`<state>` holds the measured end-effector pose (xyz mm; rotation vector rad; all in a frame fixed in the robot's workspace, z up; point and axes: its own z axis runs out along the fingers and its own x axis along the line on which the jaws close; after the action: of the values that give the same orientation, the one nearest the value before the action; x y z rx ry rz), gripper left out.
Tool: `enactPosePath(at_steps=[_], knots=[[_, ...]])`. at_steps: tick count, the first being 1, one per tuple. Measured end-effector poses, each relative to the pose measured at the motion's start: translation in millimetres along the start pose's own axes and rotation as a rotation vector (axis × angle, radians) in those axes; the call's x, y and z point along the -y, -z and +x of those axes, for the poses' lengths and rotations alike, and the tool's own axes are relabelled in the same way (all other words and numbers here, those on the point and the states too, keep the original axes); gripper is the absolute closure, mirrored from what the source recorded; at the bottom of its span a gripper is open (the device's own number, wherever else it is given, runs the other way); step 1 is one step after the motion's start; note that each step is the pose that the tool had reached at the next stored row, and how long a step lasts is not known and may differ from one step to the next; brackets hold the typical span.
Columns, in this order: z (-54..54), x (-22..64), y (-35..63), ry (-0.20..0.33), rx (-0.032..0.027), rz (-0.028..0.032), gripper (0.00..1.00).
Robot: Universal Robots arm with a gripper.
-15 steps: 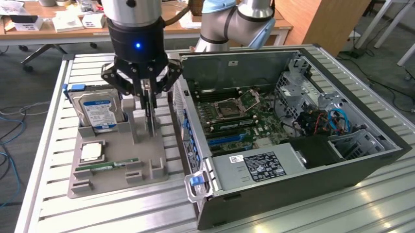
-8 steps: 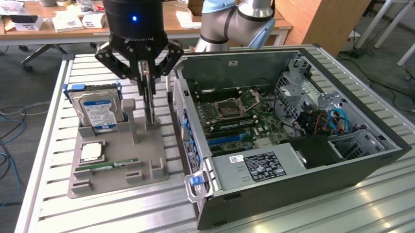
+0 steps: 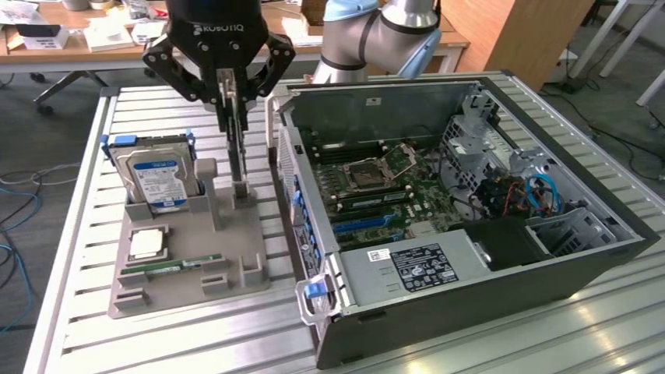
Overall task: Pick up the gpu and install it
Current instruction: 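Pick up the gpu and move the gpu toward the slot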
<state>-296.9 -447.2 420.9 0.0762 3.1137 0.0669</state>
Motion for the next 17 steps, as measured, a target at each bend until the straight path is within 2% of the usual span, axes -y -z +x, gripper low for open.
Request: enactPosePath(at_steps=[8,17], knots=[[-0.3,0.0,0.4,0.000,-0.0002,0.0002,0.74],[-16.0,-0.8,0.0,0.000,0.0000,0.0000,0.74]])
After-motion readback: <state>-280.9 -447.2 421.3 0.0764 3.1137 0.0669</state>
